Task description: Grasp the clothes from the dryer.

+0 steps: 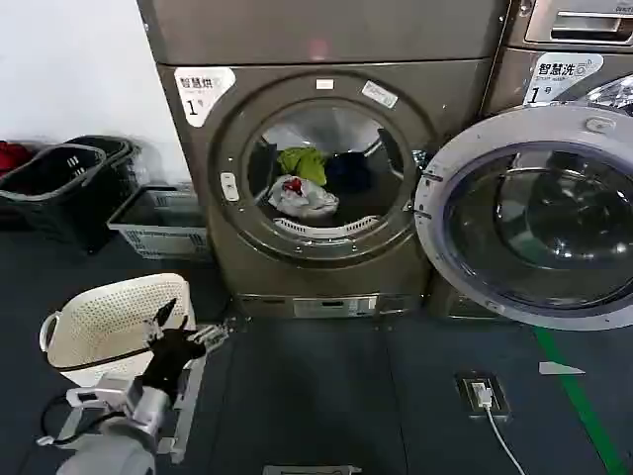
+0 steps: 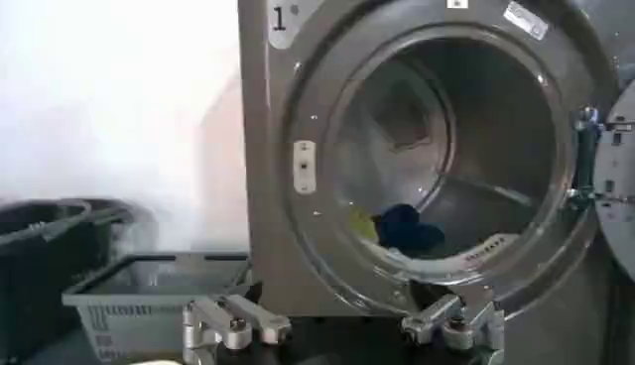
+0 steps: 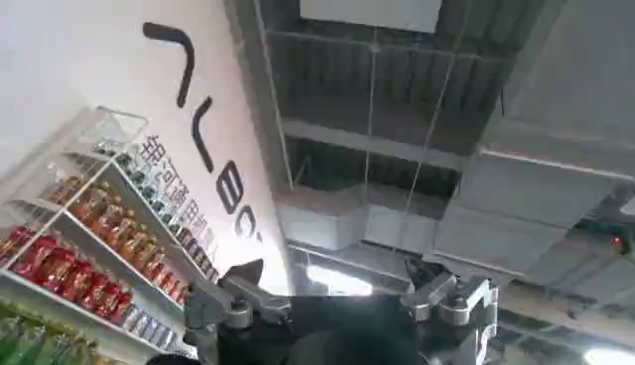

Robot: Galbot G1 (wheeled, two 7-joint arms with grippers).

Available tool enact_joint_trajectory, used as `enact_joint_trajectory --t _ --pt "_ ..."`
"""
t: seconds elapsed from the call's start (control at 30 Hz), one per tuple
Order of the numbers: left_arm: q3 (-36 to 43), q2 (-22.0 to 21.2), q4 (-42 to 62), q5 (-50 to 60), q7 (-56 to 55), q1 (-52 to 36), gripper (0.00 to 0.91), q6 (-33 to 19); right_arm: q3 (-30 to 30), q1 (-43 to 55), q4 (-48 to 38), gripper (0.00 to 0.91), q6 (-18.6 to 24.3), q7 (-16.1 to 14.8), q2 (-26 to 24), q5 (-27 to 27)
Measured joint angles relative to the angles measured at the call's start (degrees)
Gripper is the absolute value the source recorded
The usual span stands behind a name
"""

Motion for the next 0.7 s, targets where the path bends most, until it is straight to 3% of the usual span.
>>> enact_joint_trajectory --t 0.7 --pt "3.0 0.9 -1.7 -0.7 -0.1 1.4 0.907 0.6 -1.1 0.5 0.5 0.907 2.8 -0.5 0.5 3.2"
